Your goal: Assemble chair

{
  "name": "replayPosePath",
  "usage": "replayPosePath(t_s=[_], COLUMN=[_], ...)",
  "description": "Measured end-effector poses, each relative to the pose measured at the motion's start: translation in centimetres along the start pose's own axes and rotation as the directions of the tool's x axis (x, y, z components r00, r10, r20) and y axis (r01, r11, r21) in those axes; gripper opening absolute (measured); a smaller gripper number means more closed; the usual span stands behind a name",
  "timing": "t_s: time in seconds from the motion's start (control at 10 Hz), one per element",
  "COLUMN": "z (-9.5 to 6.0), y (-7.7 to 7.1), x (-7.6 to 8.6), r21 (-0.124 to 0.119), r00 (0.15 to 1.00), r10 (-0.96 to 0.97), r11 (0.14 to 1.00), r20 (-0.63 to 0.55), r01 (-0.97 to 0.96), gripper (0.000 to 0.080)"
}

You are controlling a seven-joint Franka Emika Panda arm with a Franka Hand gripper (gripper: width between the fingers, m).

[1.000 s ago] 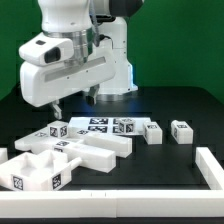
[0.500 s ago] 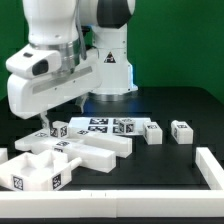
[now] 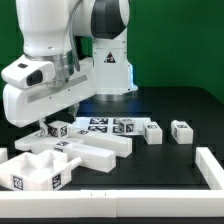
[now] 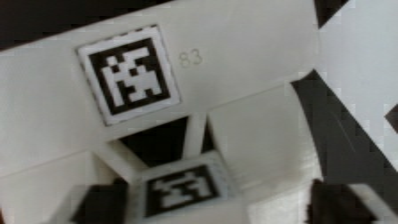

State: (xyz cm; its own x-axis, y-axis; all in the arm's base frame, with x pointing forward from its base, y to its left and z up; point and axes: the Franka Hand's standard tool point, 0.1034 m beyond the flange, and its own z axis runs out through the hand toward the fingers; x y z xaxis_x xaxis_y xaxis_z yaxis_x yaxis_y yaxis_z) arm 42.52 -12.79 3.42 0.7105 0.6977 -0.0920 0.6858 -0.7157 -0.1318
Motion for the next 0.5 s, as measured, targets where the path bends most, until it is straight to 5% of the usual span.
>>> replayPosePath(t_s=[0.1,0.2,0.5], z=[0.0,-0.1,-1.4], y=[0.0,0.0,-0.4], x=[0.0,0.0,1.1], r21=[0.0,-0.002,-0.019], r00=[1.0,1.0,1.0], r10=[0.0,0.0,0.012], r11=[1.0,1.0,1.0], r20=[0.0,-0.001,-0.011], r01=[0.0,0.0,-0.012], gripper=[0.0373,0.0283,0.0284])
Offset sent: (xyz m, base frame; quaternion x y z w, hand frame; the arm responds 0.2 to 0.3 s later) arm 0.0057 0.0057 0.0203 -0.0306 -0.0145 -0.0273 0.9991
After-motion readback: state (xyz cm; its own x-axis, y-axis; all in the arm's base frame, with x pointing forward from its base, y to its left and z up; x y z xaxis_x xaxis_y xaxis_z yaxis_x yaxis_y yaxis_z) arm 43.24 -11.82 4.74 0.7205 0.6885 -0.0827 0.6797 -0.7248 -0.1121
